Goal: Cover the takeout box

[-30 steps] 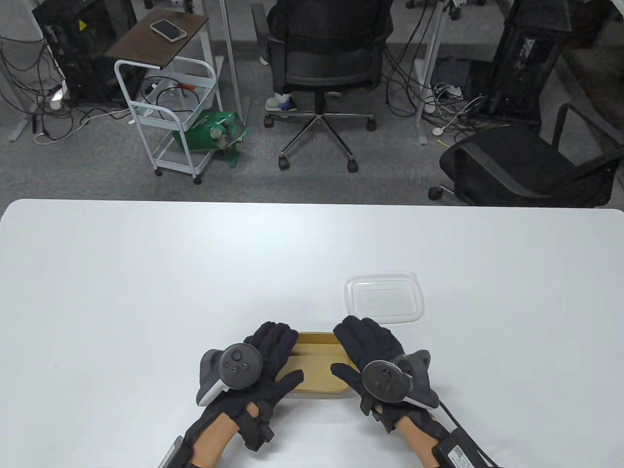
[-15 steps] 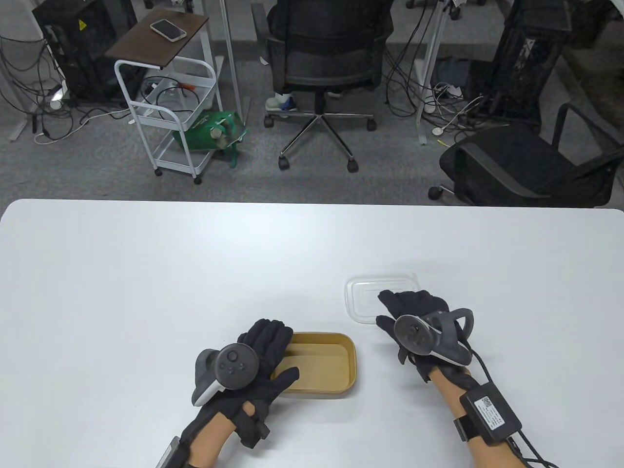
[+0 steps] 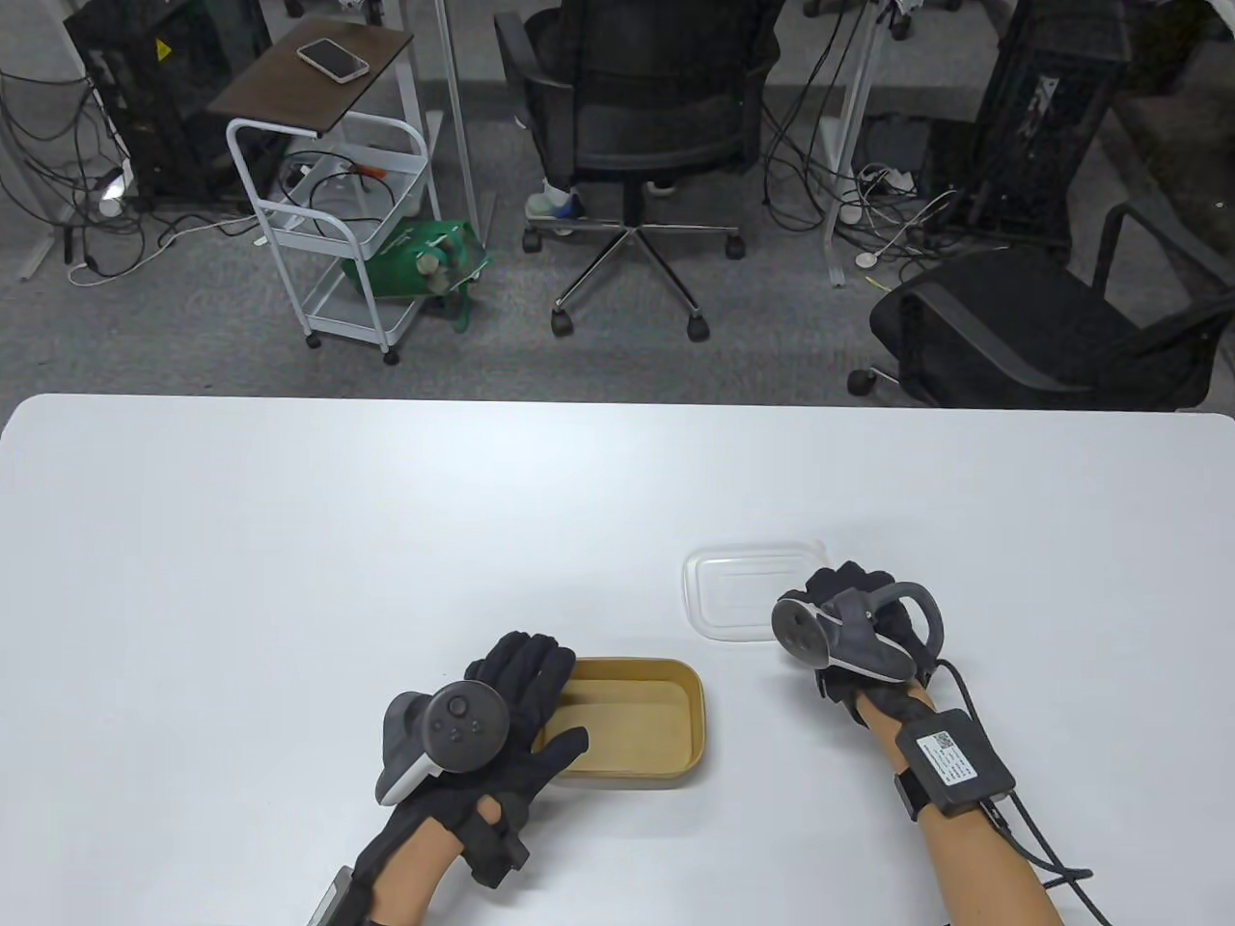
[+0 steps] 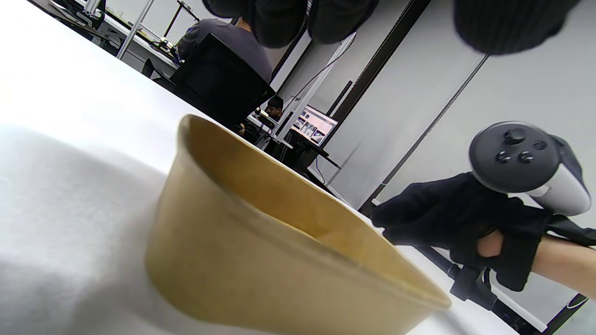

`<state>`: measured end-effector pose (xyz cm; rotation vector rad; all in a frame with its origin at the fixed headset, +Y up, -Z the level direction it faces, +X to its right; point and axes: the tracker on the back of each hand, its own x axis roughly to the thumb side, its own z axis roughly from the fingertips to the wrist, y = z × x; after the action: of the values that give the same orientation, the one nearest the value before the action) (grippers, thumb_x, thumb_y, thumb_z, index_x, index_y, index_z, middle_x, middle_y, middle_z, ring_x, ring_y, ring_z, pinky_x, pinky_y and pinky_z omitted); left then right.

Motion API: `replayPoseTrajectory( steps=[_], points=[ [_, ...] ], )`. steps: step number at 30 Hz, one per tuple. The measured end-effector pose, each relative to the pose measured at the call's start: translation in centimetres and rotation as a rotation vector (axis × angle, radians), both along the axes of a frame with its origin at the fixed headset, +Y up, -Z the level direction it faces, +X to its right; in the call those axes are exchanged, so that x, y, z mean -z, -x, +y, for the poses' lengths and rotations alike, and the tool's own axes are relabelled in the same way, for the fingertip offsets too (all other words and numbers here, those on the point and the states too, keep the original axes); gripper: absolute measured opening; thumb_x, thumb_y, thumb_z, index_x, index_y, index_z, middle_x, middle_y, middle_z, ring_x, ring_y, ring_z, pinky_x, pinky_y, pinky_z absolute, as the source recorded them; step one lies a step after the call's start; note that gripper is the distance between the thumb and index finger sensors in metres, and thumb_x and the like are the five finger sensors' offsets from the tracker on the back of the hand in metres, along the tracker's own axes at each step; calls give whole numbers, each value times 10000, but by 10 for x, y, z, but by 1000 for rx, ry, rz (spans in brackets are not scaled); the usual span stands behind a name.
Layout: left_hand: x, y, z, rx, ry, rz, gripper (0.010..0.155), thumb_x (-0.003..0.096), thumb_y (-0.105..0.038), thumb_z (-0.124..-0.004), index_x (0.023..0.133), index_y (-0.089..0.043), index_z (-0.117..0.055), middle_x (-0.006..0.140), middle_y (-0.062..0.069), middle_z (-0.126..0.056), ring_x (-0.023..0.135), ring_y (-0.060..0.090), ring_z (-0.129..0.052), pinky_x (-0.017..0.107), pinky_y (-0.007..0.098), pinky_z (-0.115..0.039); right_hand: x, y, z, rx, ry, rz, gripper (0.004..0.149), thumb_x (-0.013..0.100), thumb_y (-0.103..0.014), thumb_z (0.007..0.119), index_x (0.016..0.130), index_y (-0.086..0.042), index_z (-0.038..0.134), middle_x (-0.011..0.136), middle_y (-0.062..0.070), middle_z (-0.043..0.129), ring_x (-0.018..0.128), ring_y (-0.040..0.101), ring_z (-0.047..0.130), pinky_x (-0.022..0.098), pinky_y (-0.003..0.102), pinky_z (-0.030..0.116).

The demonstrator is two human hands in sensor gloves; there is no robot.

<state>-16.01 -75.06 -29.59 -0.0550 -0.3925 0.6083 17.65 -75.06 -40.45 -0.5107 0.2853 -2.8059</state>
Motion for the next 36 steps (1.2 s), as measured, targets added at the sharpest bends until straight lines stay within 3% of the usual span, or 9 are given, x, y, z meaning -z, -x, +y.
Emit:
replayPoseTrajectory(
  steps=[11, 36],
  points=[
    [-1, 0, 0, -2, -12, -2, 828, 366, -665, -624, 1063, -276, -399, 1183, 56, -349, 1150, 366, -272, 752, 717, -318, 11, 8, -20, -169, 23, -1, 369, 254, -474, 964, 601, -348, 955, 410, -115, 880, 381, 220, 863, 466, 523, 716],
    [-1, 0, 1, -13, -18, 0, 828, 368, -662, -625, 1063, -274, -398, 1182, 56, -353, 1154, 369, -252, 753, 715, -320, 5, 2, -27, -113, -23, 43, 346, 281, -423, 902, 619, -364, 944, 392, -129, 867, 356, 198, 865, 450, 503, 734]
  ],
)
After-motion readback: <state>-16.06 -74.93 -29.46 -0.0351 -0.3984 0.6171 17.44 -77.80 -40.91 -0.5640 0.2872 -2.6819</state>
